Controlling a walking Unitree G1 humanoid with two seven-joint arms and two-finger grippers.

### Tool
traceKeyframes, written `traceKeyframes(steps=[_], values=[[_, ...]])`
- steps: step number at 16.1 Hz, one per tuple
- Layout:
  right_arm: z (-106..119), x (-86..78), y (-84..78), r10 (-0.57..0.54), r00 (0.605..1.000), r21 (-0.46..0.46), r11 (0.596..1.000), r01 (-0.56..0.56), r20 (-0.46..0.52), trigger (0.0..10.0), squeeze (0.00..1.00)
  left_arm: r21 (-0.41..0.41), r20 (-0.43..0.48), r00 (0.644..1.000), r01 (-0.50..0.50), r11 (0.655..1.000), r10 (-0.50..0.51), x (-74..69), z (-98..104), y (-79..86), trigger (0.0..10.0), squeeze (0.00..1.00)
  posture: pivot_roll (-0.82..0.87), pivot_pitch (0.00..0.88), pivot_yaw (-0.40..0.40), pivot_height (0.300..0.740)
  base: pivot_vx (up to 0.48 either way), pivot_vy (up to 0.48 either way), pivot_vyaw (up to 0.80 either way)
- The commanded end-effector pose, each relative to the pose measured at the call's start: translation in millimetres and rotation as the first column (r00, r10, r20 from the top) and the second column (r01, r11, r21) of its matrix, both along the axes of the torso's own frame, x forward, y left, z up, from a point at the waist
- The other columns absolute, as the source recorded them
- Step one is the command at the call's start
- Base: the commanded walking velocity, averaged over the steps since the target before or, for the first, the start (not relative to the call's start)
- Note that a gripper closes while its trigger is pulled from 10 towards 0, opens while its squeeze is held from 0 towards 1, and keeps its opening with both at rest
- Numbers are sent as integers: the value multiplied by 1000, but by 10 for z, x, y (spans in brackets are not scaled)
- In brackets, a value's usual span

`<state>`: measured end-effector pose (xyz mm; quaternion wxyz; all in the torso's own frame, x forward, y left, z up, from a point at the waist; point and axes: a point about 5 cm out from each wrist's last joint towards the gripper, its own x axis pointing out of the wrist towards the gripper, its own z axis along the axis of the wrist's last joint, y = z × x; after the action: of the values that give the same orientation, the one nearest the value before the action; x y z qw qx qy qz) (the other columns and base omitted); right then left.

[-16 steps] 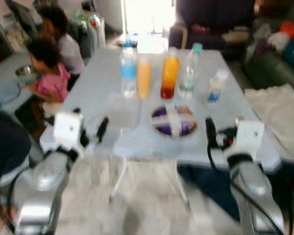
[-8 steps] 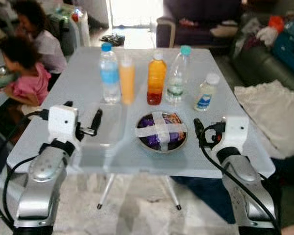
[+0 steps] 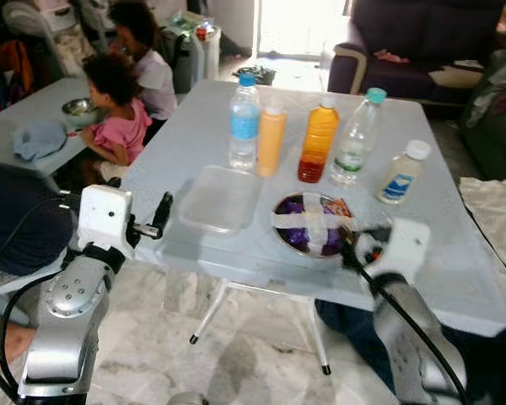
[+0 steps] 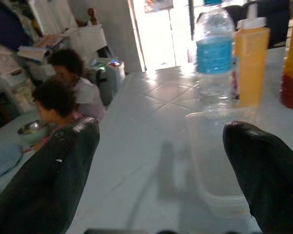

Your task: Restocking fridge

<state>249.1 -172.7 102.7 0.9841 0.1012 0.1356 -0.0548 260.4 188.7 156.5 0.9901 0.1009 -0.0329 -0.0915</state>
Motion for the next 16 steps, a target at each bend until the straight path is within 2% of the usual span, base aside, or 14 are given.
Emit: traceKeyframes(steps=[1, 2, 4, 7, 11, 12, 14, 16], values=[[93, 2, 8, 7, 1000, -6, 1000, -7, 24, 10000, 0, 11, 29, 999, 28, 1000, -28, 9, 71, -46, 10000, 0, 54, 11, -12, 740, 0, 0, 0], [82, -4, 1, 6, 1000, 3, 1000, -6, 9, 10000, 0, 10, 32, 999, 31, 999, -31, 11, 73, -58, 10000, 0, 52, 11, -11, 740, 0, 0, 0], [13, -4, 23, -5, 999, 102, 995, 10, -54, 10000, 0, 10, 35, 999, 37, 999, -37, 37, 76, -76, 10000, 0, 50, 11, -11, 740, 0, 0, 0], [-13, 22, 128, 46, 995, 135, 990, -34, -89, 10000, 0, 15, 47, 998, 42, 999, -42, 73, 109, -79, 10000, 0, 58, 10, -9, 740, 0, 0, 0], [79, 140, 235, 114, 992, 187, 977, -101, -58, 10000, 0, 19, 47, 998, 50, 999, -51, 71, 105, -108, 10000, 0, 60, 13, -4, 740, 0, 0, 0], [81, 171, 295, 134, 989, 226, 967, -116, -64, 10000, 0, 20, 44, 997, 56, 998, -57, 71, 96, -123, 10000, 0, 63, 15, -4, 740, 0, 0, 0], [5, 171, 348, 136, 982, 289, 953, -94, -130, 10000, 0, 20, 45, 997, 62, 998, -63, 82, 98, -140, 10000, 0, 64, 18, -4, 740, 0, 0, 0], [-47, 158, 367, 151, 972, 284, 954, -96, -180, 10000, 0, 21, 45, 997, 64, 998, -65, 86, 101, -145, 10000, 0, 64, 20, -5, 740, 0, 0, 0]])
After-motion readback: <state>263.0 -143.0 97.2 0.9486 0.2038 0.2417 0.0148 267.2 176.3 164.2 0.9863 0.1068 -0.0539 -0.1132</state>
